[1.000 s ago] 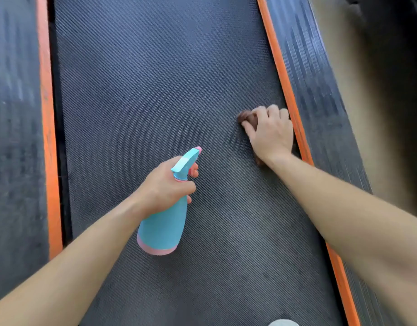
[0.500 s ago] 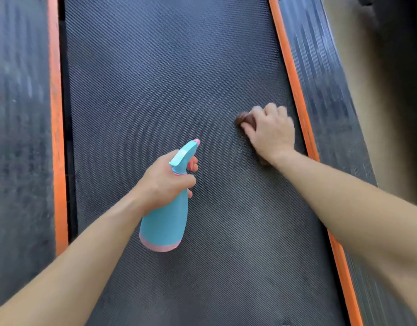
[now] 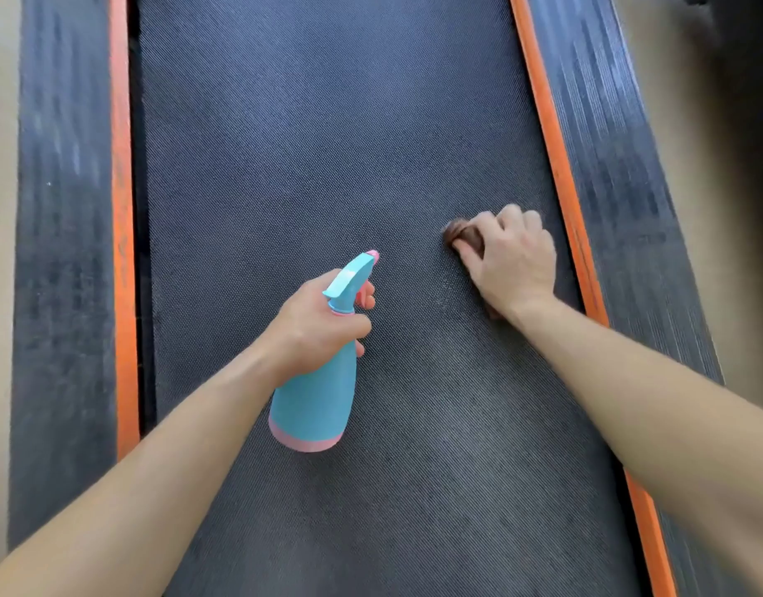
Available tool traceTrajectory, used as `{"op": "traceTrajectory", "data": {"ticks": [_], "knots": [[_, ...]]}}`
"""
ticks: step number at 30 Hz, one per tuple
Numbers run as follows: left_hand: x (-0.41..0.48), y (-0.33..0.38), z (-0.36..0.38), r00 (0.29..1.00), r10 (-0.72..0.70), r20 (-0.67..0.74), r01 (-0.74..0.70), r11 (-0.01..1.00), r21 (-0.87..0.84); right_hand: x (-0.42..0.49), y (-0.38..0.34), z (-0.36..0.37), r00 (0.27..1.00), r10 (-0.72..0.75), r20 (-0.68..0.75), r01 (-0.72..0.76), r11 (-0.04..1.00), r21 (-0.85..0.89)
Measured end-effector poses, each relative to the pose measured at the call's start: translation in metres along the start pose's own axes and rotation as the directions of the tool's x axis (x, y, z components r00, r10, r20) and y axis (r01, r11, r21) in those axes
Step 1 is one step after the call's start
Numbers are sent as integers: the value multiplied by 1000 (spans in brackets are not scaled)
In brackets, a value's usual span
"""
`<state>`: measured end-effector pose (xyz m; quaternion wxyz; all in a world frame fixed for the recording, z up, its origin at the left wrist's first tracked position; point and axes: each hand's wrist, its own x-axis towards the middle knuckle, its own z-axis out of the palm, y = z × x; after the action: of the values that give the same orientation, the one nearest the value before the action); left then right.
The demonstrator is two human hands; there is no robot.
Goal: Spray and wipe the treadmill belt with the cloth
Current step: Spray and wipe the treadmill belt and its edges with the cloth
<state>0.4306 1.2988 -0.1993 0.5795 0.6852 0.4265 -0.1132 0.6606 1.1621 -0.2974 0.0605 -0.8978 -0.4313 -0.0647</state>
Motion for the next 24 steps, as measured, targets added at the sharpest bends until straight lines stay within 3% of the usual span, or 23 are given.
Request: {"op": "traceTrajectory", "data": {"ticks": [3, 5, 7, 10, 12, 15, 17, 19, 24], "knots": [[0, 2, -1, 1000, -10, 3, 10, 1000, 18, -7, -4, -5, 998, 49, 34, -49, 999, -9], [0, 3, -4, 1000, -14, -3, 14, 1000, 1, -55, -11, -12, 998, -54, 34, 52, 998, 46], [-1, 3, -4, 1000, -12, -5, 12, 1000, -2, -109, -15, -18, 967, -245, 65, 235, 964, 123], [-3, 3, -1, 1000, -19, 4, 19, 1000, -20, -116, -5, -15, 922, -378, 84, 364, 920, 148], [-3, 1, 2, 1000, -16, 19, 16, 1000, 6, -83, -2, -6, 955, -295, 25, 291, 950, 112], [-3, 0, 5, 999, -35, 27, 34, 999, 35, -23, 4, 0, 999, -37, -26, 38, 999, 33], [-5, 3, 6, 999, -23, 44, 21, 999, 43, -21, 5, 0, 999, 19, -30, -18, 1000, 20], [-5, 6, 6, 999, -20, 51, 17, 999, 45, -56, 0, -6, 1000, -12, -17, 13, 998, 59], [2, 6, 8, 999, -8, 31, 8, 1000, 26, -131, 4, -13, 951, -310, 21, 303, 940, 159]]}}
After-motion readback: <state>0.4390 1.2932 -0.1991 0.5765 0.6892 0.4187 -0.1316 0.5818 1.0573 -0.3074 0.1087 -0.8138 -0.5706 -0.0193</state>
